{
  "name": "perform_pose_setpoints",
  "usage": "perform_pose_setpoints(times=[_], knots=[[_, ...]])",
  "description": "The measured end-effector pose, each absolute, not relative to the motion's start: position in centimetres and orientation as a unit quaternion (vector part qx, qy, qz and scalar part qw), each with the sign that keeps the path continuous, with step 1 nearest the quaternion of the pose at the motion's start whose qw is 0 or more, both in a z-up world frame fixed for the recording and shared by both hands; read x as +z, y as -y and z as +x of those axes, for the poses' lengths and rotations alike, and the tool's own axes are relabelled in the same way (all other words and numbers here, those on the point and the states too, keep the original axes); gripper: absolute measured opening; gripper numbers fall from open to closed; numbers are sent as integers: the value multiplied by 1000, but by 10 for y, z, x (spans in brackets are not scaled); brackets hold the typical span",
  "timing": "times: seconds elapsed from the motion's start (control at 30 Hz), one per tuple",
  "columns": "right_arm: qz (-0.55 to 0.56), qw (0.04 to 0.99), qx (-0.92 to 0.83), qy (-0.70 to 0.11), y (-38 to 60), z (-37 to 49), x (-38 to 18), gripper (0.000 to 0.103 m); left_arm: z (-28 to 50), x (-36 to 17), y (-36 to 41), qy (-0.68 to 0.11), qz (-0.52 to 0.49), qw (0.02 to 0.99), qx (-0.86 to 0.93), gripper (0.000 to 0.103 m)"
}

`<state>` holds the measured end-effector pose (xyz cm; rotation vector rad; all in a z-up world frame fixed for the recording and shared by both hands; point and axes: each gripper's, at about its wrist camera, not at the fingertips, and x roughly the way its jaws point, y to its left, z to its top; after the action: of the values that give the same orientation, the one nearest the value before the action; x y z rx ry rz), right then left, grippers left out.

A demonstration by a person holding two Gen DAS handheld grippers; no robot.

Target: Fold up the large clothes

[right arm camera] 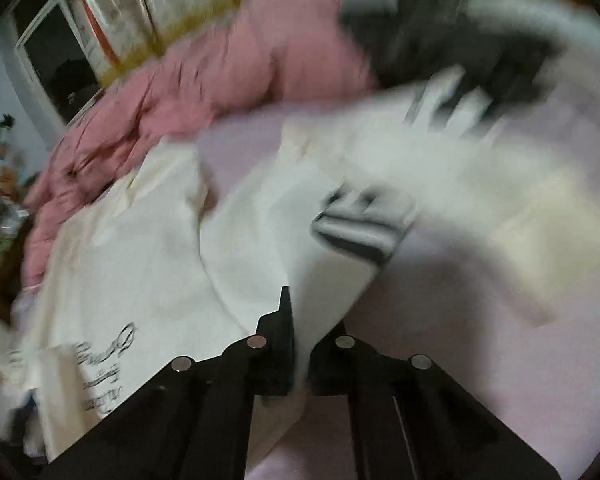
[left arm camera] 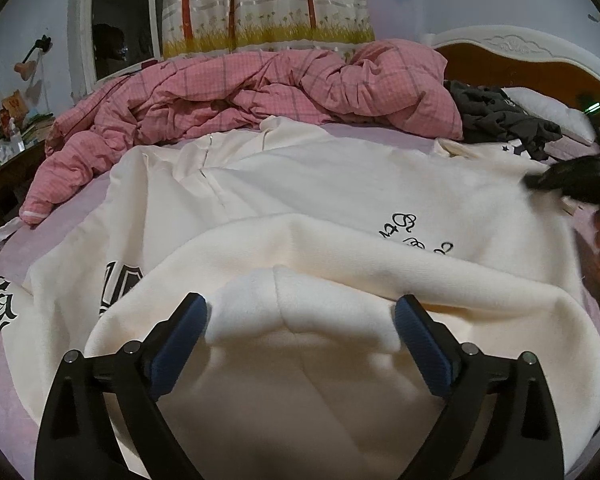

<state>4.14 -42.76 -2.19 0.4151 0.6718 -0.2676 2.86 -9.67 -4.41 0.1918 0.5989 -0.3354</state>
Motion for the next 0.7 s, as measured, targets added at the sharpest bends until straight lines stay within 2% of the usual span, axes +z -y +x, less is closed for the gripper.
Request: perform_pose_setpoints(times=[0.1, 0.2, 0.3, 0.4, 0.47, 0.5, 0.53, 0.6, 0.7], knots=[[166, 935, -151, -275, 415, 6, 13, 4, 26, -42, 94, -285, 89, 941, -162, 99], [178, 941, -163, -236, 415, -26, 26, 4, 28, -42, 94, -286, 91, 940, -164, 100], [180, 918, -199, -293, 430, -25, 1, 4, 29, -43, 96, -289, 96, 939, -162, 100], [198, 877, -184, -397, 446, 2, -40, 4, 28, -44, 98, -289, 99, 939, -160, 100], [188, 886, -184, -381, 446, -2, -32, 4, 28, -44, 98, -288, 99, 939, -159, 100], [178, 890, -187, -375, 444, -3, -29, 10, 28, -44, 98, -288, 98, 939, -159, 100], [158, 895, -196, -368, 440, -6, -27, 20, 28, -44, 98, -288, 98, 939, -159, 100], [151, 896, -203, -364, 440, -12, -25, 30, 28, -44, 97, -288, 98, 939, -159, 100], [183, 897, -192, -354, 452, -19, -21, 35, 28, -44, 97, -288, 99, 939, -159, 100]])
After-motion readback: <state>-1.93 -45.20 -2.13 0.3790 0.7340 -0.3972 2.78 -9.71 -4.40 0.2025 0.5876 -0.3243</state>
